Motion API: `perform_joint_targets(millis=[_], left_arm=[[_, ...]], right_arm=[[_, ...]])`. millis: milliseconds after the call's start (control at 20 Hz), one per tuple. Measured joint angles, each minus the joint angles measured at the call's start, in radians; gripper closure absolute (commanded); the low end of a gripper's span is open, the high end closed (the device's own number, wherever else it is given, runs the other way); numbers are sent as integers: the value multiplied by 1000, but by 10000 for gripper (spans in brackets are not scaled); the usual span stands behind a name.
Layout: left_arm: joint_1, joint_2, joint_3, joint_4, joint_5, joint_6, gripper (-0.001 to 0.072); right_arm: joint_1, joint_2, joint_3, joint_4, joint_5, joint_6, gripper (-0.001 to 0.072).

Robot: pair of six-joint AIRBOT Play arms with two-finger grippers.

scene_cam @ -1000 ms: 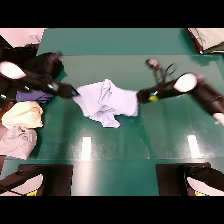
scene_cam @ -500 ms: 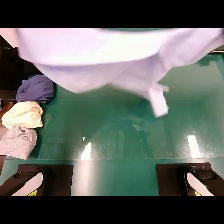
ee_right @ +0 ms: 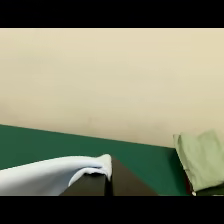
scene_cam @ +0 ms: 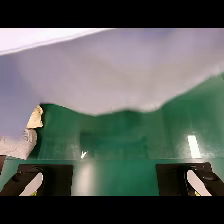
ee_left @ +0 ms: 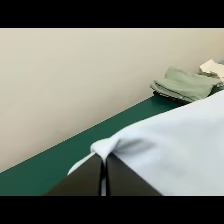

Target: Fold the shirts.

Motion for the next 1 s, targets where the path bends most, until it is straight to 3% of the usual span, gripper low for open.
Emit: perform_joint_targets(millis=[150,400,750,800,850,900,1000], left_arm=[[0,-14,-101,11,-12,-10,688],[1,-149,-400,32,-49,-14,687],[1,-495,-659,24,27,-3,662],[1,-532,-668,22,50,-3,380],[0,-561,-675,20,73,-4,90],[1,-583,-678,25,91,-9,97],[9,-607,-668,27,105,-18,96]], right_arm=[[-29,-100,32,50,79,-6,699],[68,-303,-155,37,118,-9,698],[225,-603,-287,-134,-79,27,691],[233,-636,-279,-138,-106,39,573],[239,-668,-267,-147,-123,50,233],[243,-702,-250,-157,-128,56,156],[246,-746,-208,-156,-122,66,161]])
